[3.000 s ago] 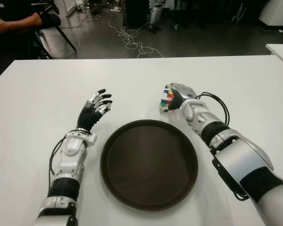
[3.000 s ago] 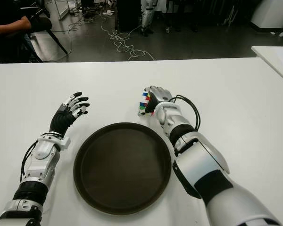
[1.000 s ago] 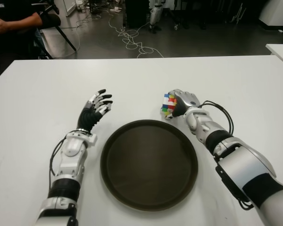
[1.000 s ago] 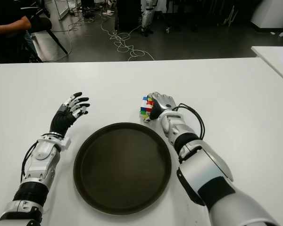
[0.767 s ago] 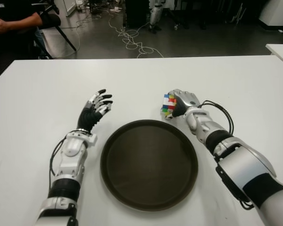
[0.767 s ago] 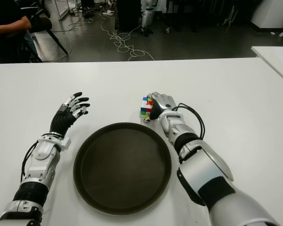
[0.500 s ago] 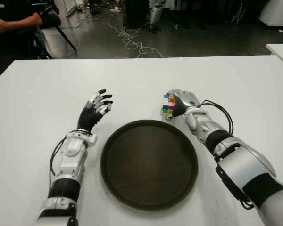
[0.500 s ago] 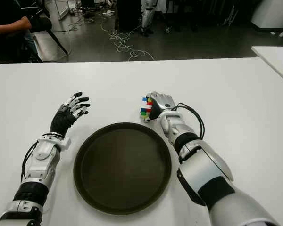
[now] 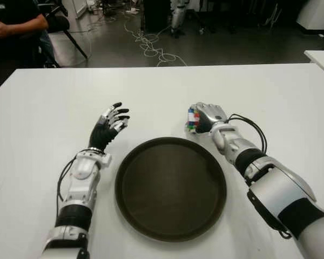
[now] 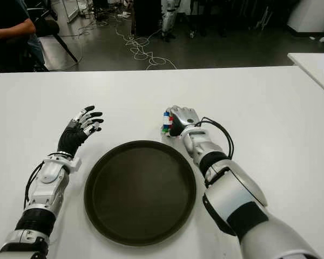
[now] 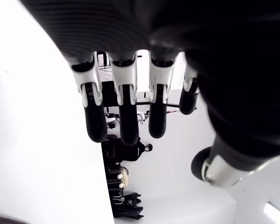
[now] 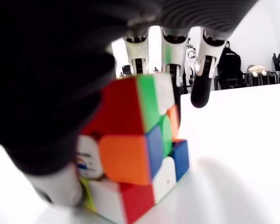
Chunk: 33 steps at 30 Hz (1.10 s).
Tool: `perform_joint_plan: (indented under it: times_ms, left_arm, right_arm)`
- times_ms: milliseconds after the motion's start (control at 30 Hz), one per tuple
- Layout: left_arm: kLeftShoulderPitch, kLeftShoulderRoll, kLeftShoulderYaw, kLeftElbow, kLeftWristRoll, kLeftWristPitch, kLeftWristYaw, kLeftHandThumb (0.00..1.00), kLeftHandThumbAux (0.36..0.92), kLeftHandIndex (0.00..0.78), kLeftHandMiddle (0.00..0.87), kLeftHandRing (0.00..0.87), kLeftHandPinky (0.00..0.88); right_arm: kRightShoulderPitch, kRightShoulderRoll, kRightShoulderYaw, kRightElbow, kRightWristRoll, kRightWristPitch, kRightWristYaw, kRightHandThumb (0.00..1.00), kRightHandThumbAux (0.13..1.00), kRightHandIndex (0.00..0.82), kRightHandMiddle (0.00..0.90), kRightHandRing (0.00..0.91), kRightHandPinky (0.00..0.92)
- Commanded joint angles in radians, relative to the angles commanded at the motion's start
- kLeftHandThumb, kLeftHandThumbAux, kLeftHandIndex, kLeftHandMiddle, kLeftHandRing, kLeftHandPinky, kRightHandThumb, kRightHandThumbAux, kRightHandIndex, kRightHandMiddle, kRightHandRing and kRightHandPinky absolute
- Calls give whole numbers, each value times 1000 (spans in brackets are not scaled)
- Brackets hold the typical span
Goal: Pick up the Rubik's Cube and put it in the plate
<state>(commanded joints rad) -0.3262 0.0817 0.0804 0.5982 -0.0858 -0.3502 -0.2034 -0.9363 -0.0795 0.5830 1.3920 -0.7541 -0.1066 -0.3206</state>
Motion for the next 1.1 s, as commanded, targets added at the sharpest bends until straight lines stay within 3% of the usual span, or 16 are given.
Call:
perform_joint_plan:
  times_ms: [667,1100]
  left_arm:
    - [9,4,-7,-22,7,10,1,295,680,141,233,237,280]
    - [11,5,-6,-27,6,10,3,306,682,149,242,242,290]
  right_arm:
    - [-19,-1,54,-3,-44,-18,1,686,736,424,626,624,596]
    - [-20,0,49,-3,-37,-10,-7,686,736,421,604,606,581]
